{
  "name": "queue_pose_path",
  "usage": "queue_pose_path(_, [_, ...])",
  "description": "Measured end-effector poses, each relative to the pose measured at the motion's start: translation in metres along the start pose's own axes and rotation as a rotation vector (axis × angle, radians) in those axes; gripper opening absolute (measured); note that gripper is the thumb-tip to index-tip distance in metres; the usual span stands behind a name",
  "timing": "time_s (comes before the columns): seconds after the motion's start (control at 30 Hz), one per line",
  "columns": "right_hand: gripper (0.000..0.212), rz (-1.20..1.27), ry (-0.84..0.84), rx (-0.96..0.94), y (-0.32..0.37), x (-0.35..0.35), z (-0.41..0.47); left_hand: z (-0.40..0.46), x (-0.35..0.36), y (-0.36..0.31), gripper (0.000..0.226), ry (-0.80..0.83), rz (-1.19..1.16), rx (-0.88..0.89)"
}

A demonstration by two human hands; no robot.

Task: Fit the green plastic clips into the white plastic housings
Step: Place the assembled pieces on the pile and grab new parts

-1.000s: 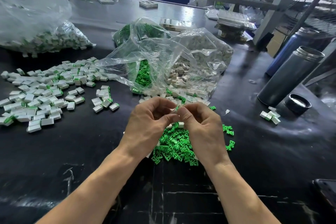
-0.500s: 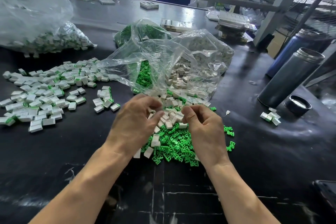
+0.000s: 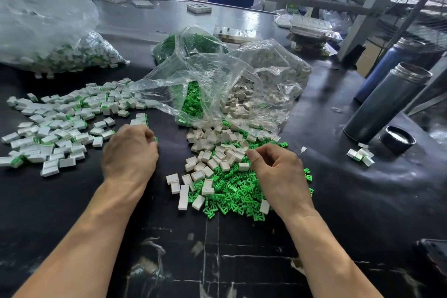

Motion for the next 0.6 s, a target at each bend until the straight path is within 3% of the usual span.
queue_pose_path(0.1, [0.013,-0.087,0.047,0.013,0.001,-0.005,0.002,-0.001,-0.002,-0.002,0.027,-0.024,0.027,0.033])
queue_pose_path(0.17, [0.011,-0.144,0.097,0.014,0.003,-0.008,0.001,-0.004,-0.003,-0.009,0.017,0.021,-0.062,0.065])
queue_pose_path(0.23, [0.01,-0.18,0.158,0.009,0.005,-0.01,-0.001,-0.008,-0.004,-0.015,0.008,0.18,-0.187,0.032])
queue_pose_path(0.37, [0.007,-0.233,0.247,-0.035,0.009,-0.007,-0.004,-0.016,-0.001,-0.019,0.025,0.441,-0.255,0.015])
queue_pose_path(0.6, [0.013,-0.29,0.29,-0.167,0.01,0.006,-0.009,-0.019,0.003,-0.021,0.02,0.474,-0.226,0.019])
Point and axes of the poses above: each hand's wrist, its own z-axis towards the middle knuckle, its own x-axis out of the palm, y = z × x, the point moved 2 cm from there along z, towards the middle knuckle, and after that the axes turned 4 degrees about z, right-handed, at the moved point
